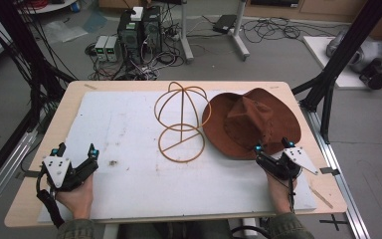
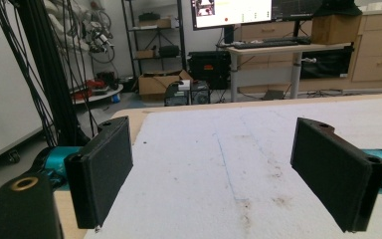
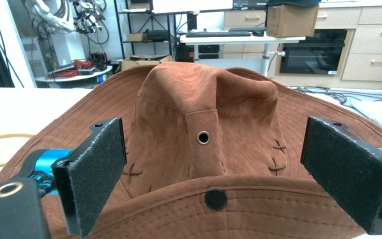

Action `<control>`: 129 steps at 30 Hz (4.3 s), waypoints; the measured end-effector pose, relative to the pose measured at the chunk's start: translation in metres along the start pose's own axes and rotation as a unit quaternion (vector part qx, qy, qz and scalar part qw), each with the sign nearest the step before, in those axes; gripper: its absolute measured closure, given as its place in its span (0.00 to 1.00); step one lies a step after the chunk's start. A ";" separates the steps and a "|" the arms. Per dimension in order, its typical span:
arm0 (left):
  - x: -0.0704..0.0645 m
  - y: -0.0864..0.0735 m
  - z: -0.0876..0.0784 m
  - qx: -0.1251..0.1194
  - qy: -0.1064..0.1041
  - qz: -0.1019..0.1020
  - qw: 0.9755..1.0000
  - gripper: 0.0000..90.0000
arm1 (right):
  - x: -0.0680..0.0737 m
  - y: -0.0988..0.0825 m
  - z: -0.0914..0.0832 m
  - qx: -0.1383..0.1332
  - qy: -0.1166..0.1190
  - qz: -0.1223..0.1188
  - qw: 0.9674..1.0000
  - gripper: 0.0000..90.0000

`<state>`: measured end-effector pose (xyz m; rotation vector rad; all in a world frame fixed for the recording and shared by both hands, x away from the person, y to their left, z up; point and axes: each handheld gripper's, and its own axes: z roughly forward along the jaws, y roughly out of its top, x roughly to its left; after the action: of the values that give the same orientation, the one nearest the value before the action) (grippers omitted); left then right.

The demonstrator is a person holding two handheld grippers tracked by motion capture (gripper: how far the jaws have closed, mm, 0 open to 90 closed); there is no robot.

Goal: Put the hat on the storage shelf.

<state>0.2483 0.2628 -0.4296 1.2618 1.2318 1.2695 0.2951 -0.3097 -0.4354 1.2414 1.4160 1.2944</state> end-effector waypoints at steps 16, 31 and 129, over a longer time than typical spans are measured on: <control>-0.004 0.000 0.003 0.003 -0.008 -0.003 1.000 0.19 | -0.005 0.000 -0.003 0.001 -0.004 0.008 1.000 0.11; 0.001 0.001 0.001 0.002 0.003 -0.016 1.000 0.19 | -0.001 0.012 0.002 0.010 0.022 0.000 1.000 0.11; 0.006 0.001 0.001 -0.003 -0.001 -0.033 0.999 0.19 | 0.029 0.093 0.016 -0.162 0.016 -0.032 0.986 0.98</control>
<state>0.2490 0.2684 -0.4287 1.2090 1.2567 1.2225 0.3182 -0.2802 -0.3439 0.9547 1.1976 1.4387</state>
